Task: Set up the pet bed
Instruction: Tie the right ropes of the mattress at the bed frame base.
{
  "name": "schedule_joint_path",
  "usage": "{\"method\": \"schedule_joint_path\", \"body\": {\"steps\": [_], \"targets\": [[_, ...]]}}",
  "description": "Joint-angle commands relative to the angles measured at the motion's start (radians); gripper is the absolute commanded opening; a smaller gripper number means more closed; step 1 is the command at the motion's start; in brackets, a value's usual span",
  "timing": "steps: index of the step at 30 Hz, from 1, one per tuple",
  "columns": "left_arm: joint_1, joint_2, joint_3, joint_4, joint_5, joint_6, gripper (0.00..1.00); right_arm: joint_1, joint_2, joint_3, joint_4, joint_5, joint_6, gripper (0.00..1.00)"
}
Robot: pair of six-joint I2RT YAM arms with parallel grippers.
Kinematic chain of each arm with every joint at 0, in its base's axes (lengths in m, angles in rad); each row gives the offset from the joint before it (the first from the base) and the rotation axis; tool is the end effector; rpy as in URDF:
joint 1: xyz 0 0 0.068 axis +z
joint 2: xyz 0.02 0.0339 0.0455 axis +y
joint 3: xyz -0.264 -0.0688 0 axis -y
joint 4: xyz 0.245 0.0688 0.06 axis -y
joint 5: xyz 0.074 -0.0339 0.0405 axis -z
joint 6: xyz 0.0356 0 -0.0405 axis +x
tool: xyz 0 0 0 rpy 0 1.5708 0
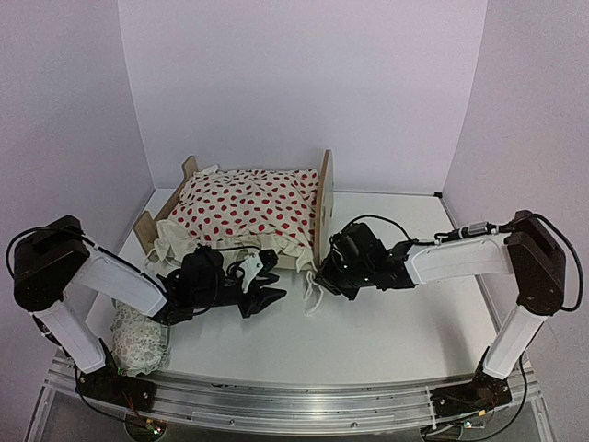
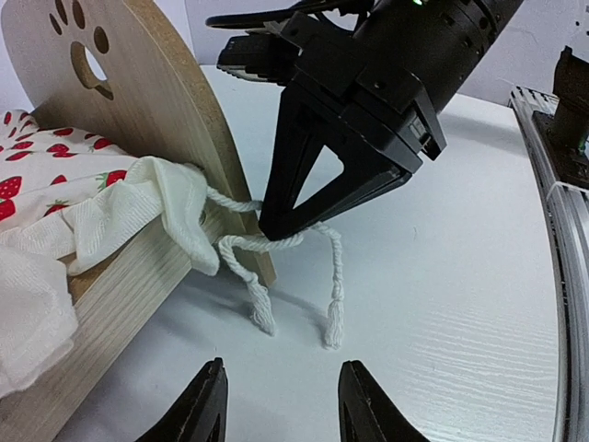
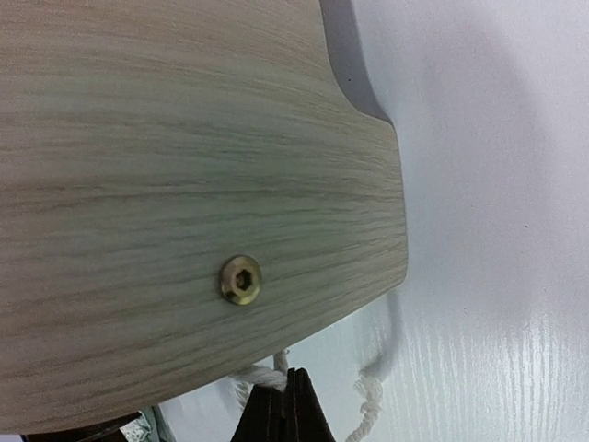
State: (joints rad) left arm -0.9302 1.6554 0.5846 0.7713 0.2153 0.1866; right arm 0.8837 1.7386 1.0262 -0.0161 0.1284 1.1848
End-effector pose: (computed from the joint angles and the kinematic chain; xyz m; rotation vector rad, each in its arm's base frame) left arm 0.1830 -0.2582 0.1582 1.1467 1.5467 -0.7077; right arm 0.2384 0.2834 0.1863 0.4405 2.4298 0.8692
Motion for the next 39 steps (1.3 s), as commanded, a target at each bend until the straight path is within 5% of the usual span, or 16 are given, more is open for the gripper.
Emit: {"method": "schedule_joint_path", "body": {"steps": [1,12,21,39], "targets": [[0.001,0.073,0.037,0.197,0.089,0.038,0.42,-0.004,0.004,0.074,-0.066,-0.038,0.019,0.00],[0.002,0.195,0.120,0.239,0.070,0.094,0.37,-0.004,0.010,0.123,-0.145,-0.083,0.037,0.00],[0.001,0.231,0.162,0.203,0.138,0.081,0.15,-0.004,0.015,0.170,-0.213,-0.104,0.087,0.00],[0.001,0.303,0.232,0.192,0.111,0.054,0.21,-0.003,0.003,0.179,-0.246,-0.164,0.107,0.00]]}}
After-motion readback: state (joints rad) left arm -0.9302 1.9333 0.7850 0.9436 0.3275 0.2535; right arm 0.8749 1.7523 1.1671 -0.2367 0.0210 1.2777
